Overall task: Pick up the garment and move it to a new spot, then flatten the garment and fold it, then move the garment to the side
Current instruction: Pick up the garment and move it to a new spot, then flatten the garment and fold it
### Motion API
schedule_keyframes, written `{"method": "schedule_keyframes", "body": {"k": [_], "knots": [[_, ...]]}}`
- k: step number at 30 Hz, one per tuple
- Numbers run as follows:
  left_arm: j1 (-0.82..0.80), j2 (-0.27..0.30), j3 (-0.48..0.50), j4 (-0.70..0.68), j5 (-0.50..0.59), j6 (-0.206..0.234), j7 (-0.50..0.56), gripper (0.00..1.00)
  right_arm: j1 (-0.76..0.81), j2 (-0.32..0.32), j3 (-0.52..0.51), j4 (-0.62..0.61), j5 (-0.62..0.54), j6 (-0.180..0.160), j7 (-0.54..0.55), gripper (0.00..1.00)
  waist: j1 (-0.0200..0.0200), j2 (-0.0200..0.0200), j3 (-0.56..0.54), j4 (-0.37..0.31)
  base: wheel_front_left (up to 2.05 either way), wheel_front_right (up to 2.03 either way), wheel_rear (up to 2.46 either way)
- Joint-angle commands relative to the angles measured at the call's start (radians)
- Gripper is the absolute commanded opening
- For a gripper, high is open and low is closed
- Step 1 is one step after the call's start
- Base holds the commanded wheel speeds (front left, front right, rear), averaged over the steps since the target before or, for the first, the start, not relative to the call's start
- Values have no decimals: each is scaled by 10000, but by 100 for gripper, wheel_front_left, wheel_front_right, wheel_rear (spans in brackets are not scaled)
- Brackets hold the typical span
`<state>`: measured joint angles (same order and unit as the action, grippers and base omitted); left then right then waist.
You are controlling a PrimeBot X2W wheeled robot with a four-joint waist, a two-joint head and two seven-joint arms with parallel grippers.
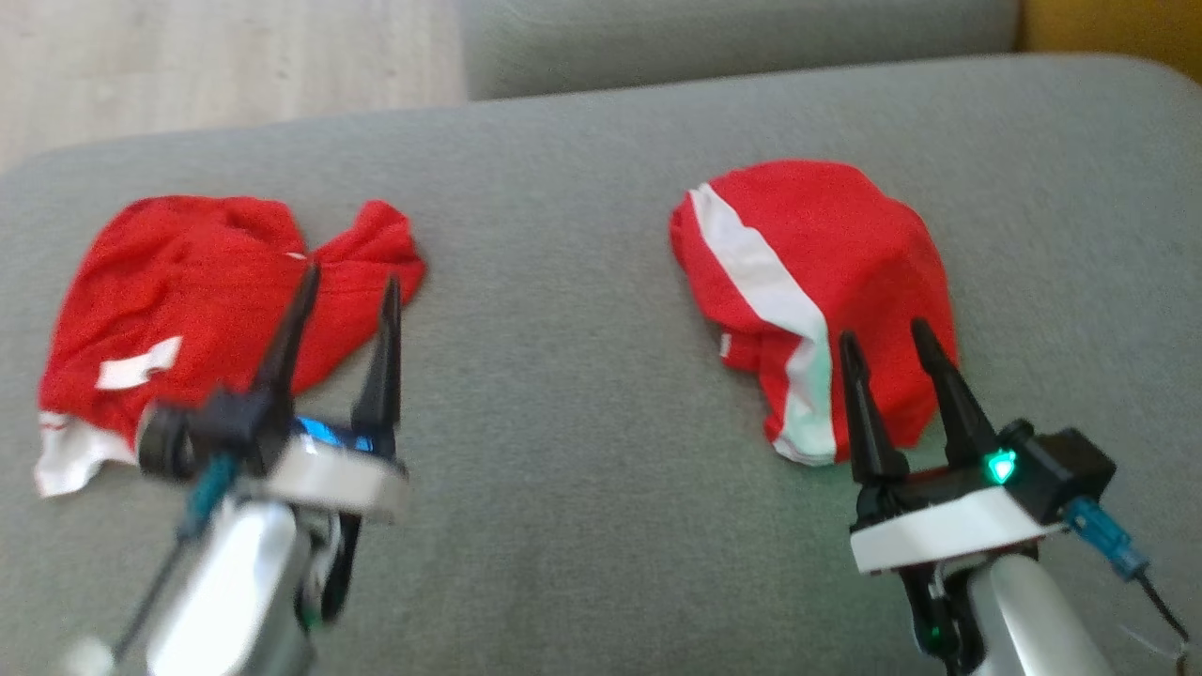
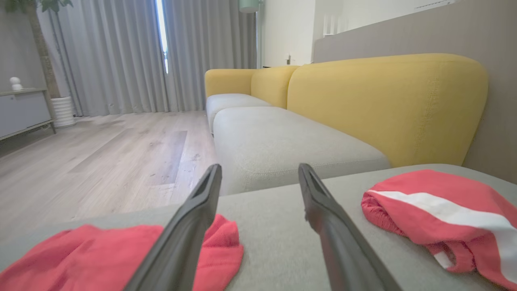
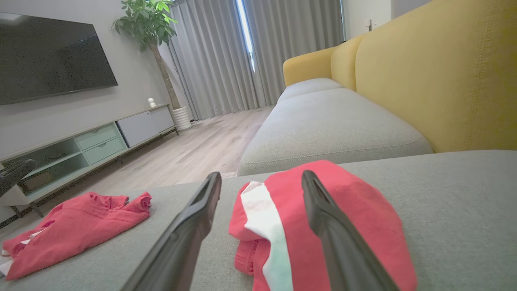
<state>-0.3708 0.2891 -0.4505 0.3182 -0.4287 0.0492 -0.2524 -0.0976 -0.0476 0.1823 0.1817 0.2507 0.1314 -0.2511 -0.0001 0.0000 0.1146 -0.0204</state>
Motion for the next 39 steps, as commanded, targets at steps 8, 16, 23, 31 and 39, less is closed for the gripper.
{"method": "schedule_keyframes", "body": {"k": [8,16,23,31,39], "knots": [[1908,-481,1132,-1350,679,247,-91,100,275,-26,273,-53,-74,-7,-107,100,1,0,-522,440,0,0,0],[2294,-1154,1739,-1604,1207,-110,-92,100,292,-26,368,43,-56,-7,-107,100,1,0,-534,420,0,0,0],[2270,-1416,2051,-1349,1503,-512,-93,100,-16,-26,456,1913,-445,-7,-36,100,1,0,-431,543,0,0,0],[2132,-1722,2212,-1033,1728,-898,-93,100,-851,-26,245,3713,-678,-7,476,100,1,0,-149,823,0,0,0],[1979,-2006,2345,-924,1907,-1101,-93,100,-1567,-26,253,5121,-538,-7,1110,100,1,0,174,1079,0,0,0]]}}
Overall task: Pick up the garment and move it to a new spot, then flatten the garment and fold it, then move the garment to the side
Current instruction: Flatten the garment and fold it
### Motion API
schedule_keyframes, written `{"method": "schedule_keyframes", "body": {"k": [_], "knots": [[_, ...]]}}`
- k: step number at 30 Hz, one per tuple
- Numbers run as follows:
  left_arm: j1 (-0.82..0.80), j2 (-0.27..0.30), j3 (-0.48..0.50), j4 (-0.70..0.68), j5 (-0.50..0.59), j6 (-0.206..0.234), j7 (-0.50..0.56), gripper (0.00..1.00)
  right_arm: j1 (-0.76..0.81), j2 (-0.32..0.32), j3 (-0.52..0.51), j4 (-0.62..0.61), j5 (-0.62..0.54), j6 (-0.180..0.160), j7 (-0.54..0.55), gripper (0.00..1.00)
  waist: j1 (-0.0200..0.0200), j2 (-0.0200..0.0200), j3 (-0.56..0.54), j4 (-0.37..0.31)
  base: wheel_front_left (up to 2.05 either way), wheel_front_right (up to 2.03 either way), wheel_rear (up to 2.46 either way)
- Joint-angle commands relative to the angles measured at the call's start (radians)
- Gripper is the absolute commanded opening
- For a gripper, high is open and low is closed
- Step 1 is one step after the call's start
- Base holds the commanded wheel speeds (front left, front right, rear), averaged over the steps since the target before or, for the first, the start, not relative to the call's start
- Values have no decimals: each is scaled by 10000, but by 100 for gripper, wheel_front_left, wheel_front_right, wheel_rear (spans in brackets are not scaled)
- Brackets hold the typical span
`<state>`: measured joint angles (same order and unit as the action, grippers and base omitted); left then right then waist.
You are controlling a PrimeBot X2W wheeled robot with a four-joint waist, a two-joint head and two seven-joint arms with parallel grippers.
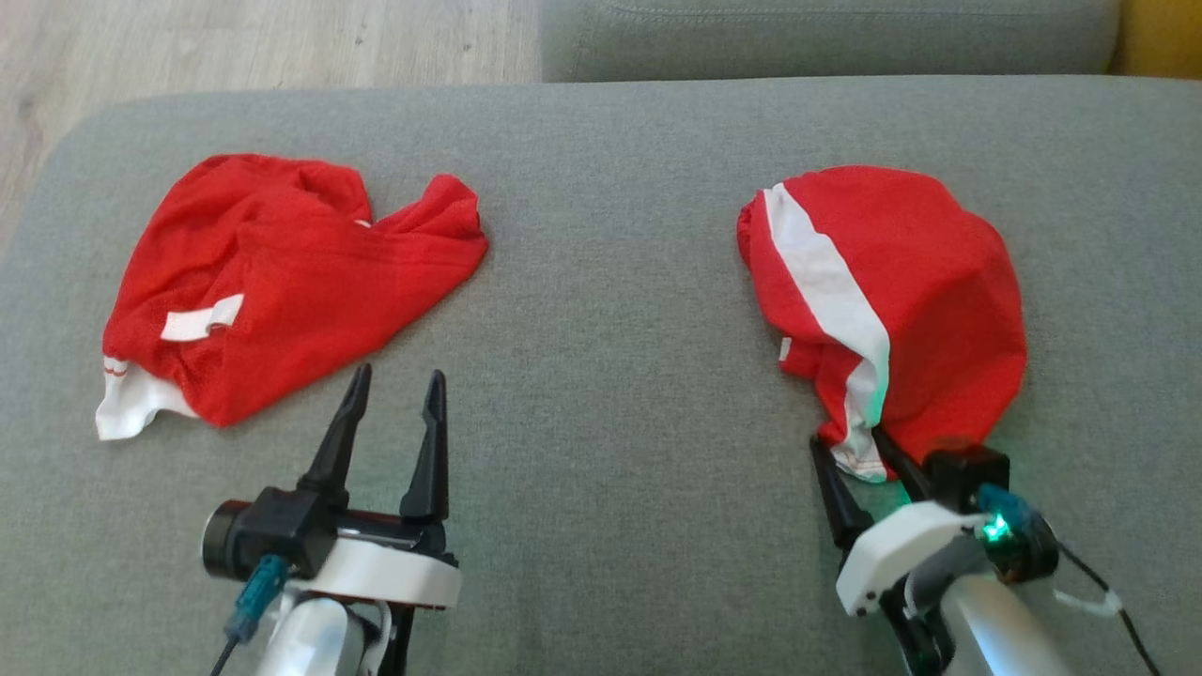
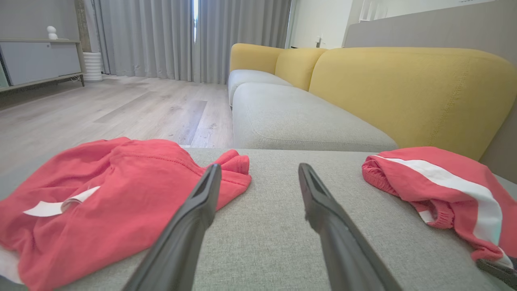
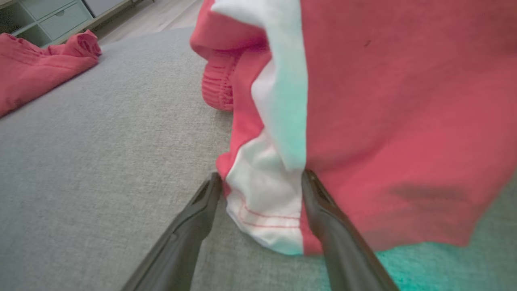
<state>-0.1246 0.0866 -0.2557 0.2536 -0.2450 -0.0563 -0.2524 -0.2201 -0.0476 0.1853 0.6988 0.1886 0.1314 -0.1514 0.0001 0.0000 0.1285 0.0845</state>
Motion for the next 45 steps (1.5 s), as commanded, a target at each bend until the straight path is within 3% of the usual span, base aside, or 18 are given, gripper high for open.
{"method": "schedule_keyframes", "body": {"k": [1,3,10,15,18,22,23,24,30,38,45], "knots": [[-492,-4,426,-261,87,-71,-93,100,-415,-26,240,148,115,-7,248,100,-1,0,56,36,0,0,0],[-511,-44,500,-235,117,-110,-93,100,-573,-26,281,455,37,-7,398,0,-1,0,93,18,0,0,0],[-482,-143,695,-123,182,-205,-93,100,-757,-26,-463,922,-715,-7,371,0,-1,0,-135,-250,0,0,0],[-308,-210,858,-107,203,-266,-93,100,-498,-252,-2161,389,-1986,-7,691,0,-1,0,-506,-614,0,0,0],[-196,-253,880,-101,200,-308,-93,100,-204,-603,-3325,-409,-2654,-7,1057,0,-1,0,-729,-743,0,0,0],[-116,-299,890,-111,190,-340,-93,100,51,-614,-4731,-1500,-3312,-7,1516,0,-1,0,-908,-798,0,0,0],[-107,-308,877,-103,192,-346,-93,100,93,-566,-4996,-1754,-3544,-7,1567,65,-1,0,-937,-788,0,0,0],[-99,-316,867,-103,192,-352,-93,100,107,-474,-5249,-1975,-3693,-7,1624,100,-1,0,-951,-778,0,0,0],[-4,-341,920,-110,153,-409,-93,100,78,-62,-5328,-3137,-3831,-7,1109,100,-1,0,-976,-707,0,0,0],[-16,-352,1080,-112,193,-458,-93,100,500,-29,-3007,-4214,-1871,-7,-296,100,-1,0,-984,-745,0,0,0],[-43,-359,1071,-181,242,-495,-93,100,852,-27,-1141,-4937,-546,-7,-897,100,-1,0,-962,-841,0,0,0]]}}
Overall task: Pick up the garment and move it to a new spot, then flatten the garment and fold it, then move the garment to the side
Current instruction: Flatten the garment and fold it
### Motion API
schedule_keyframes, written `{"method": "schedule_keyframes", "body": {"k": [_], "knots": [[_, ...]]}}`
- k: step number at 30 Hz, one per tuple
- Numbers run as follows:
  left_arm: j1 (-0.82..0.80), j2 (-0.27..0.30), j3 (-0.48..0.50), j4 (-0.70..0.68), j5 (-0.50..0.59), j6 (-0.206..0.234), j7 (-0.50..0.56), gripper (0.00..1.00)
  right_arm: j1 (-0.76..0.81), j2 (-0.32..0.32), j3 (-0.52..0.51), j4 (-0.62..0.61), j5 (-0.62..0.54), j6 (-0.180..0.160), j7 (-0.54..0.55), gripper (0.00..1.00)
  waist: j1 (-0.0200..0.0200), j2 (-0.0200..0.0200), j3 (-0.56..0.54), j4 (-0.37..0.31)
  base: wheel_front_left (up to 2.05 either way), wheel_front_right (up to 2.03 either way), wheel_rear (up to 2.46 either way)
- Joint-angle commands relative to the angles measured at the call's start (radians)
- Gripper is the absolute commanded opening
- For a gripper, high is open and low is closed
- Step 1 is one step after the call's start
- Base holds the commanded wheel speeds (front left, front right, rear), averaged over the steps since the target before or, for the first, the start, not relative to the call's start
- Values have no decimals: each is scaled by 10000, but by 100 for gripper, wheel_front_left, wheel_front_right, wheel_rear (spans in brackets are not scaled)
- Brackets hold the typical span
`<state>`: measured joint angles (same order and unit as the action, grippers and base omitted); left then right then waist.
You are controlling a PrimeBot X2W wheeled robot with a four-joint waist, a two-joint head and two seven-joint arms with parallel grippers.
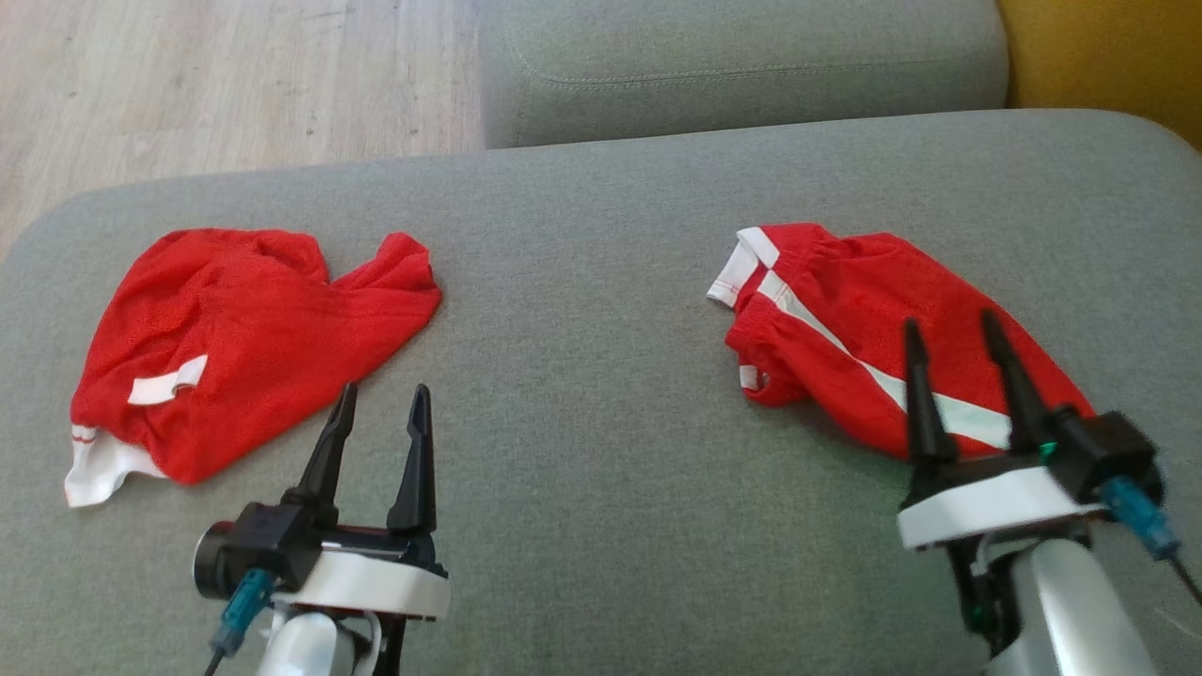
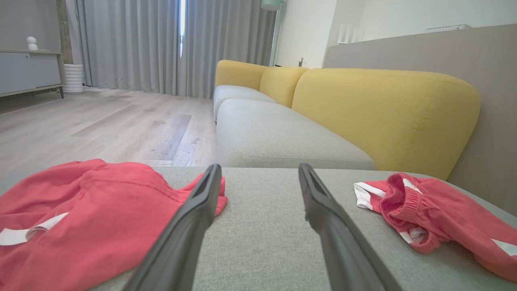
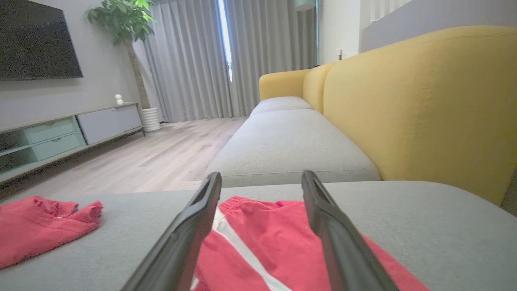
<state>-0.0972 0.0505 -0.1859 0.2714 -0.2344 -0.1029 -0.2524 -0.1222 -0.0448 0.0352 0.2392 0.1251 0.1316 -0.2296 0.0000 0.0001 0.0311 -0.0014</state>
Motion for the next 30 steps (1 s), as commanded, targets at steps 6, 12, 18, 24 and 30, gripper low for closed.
{"method": "schedule_keyframes", "body": {"k": [6,12,18,24,30], "knots": [[-444,-1,219,-398,79,-47,-93,100,-38,-56,695,-132,231,-9,-227,100,0,-1,155,202,0,0,0],[-550,-1,112,-387,-39,-23,-93,100,-720,-55,745,501,-301,-9,-17,100,0,-1,450,570,0,0,0],[-766,-2,-147,-265,-166,-16,-93,100,-1982,-56,920,1913,-292,-9,888,100,0,-1,823,1007,0,0,0],[-935,-2,-461,-192,-281,71,-93,100,-2996,-169,669,3665,-189,-9,1461,100,0,-1,1013,1365,0,0,0],[-992,-2,-524,-182,-310,122,-93,100,-3535,-132,514,4892,114,-9,1491,31,0,-1,1110,1459,0,0,0]]}}
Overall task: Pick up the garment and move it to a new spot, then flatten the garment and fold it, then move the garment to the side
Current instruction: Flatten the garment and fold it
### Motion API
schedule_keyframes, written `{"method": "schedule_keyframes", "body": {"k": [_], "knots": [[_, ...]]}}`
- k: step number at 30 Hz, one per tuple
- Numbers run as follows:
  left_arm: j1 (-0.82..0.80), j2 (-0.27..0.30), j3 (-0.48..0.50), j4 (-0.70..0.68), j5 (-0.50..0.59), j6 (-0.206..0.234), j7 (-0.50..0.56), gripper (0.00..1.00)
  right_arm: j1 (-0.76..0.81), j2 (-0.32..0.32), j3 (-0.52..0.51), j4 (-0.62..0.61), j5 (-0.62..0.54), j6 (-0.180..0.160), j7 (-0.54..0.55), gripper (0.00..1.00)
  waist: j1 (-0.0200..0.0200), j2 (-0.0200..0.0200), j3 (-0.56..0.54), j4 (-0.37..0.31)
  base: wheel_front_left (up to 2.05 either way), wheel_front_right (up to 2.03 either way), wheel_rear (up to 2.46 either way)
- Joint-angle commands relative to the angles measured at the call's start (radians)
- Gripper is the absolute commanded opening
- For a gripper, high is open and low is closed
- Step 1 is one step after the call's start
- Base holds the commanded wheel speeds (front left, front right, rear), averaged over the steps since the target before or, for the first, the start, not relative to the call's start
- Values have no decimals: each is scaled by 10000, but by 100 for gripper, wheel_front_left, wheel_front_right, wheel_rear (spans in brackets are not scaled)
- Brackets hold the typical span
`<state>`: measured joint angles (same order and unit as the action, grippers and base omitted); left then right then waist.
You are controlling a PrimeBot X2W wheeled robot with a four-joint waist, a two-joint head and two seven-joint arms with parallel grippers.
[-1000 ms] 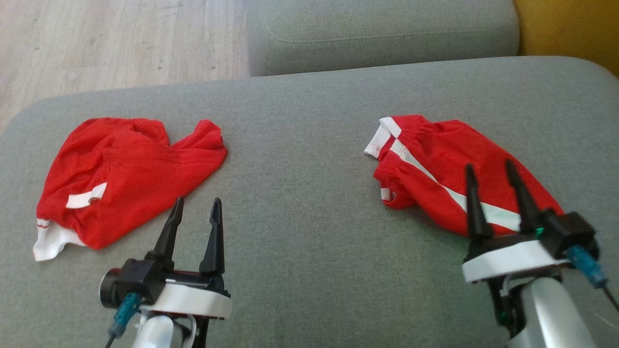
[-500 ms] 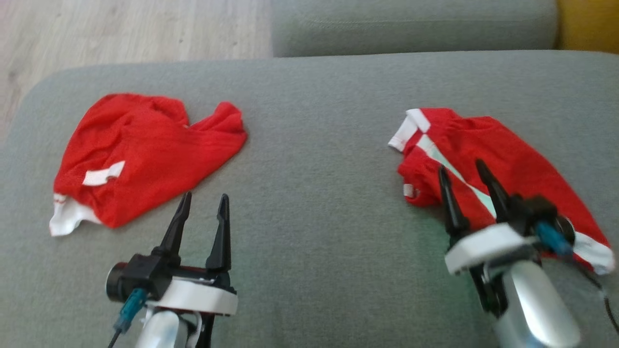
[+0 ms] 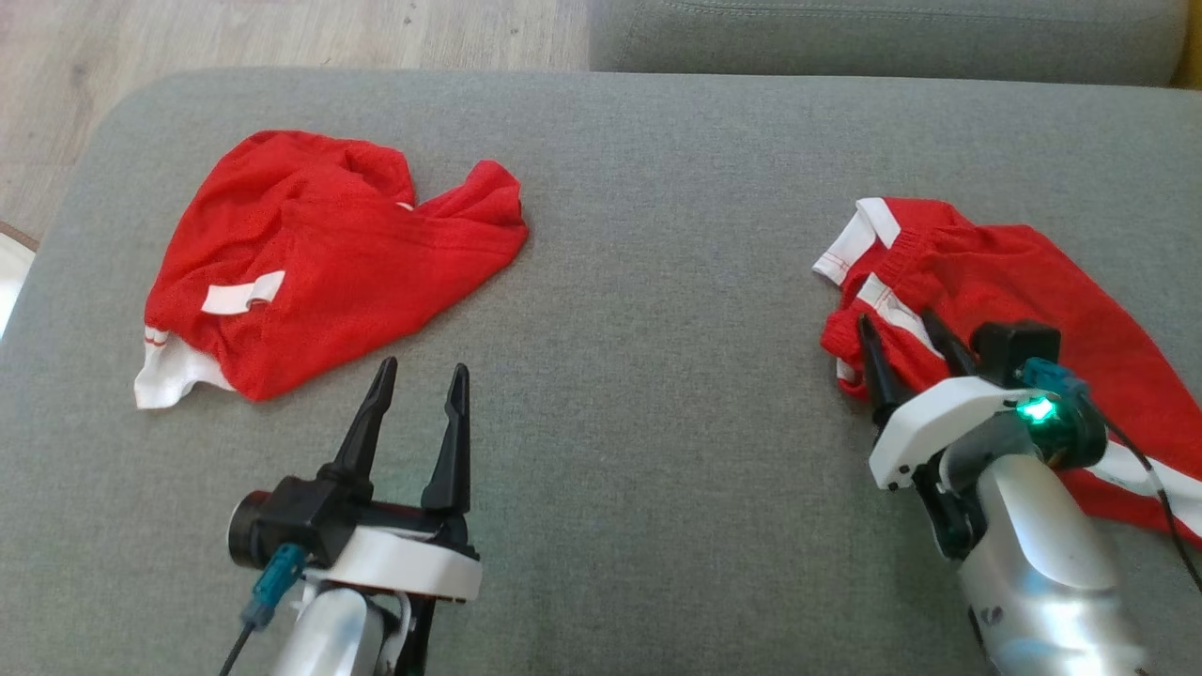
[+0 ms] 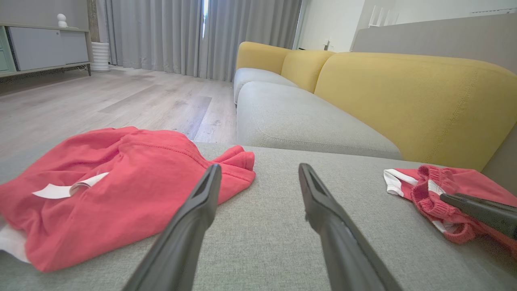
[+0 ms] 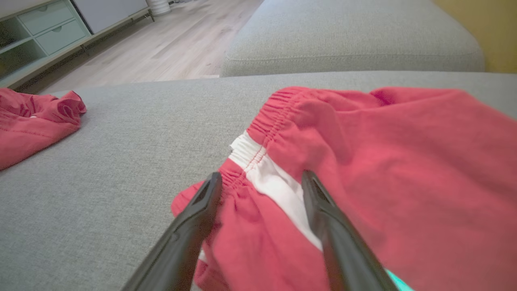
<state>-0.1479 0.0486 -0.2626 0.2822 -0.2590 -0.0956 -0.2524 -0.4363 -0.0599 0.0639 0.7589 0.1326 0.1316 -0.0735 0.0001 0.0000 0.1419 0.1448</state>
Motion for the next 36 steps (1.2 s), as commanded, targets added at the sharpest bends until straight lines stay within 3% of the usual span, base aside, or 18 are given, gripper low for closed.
{"method": "schedule_keyframes", "body": {"k": [1,14,21,28,36], "knots": [[-488,17,232,-280,-64,56,-93,100,-463,29,306,-189,116,-9,-164,0,-1,0,9,-5,0,0,0],[-445,17,272,-244,-36,118,-93,100,-781,92,1665,98,1660,-9,-1300,0,-1,0,-185,-321,0,0,0],[-403,16,302,-272,-28,113,-93,100,-700,94,2028,-67,1811,-9,-1521,0,-1,0,-316,-463,0,0,0],[-232,16,526,-384,-76,124,-93,100,-267,-16,1444,-1462,1651,-9,-1847,0,-1,0,-578,-698,0,0,0],[71,16,707,-481,-98,115,-93,100,1500,-6,501,-3536,1297,-9,-1878,0,-1,0,-867,-1122,0,0,0]]}}
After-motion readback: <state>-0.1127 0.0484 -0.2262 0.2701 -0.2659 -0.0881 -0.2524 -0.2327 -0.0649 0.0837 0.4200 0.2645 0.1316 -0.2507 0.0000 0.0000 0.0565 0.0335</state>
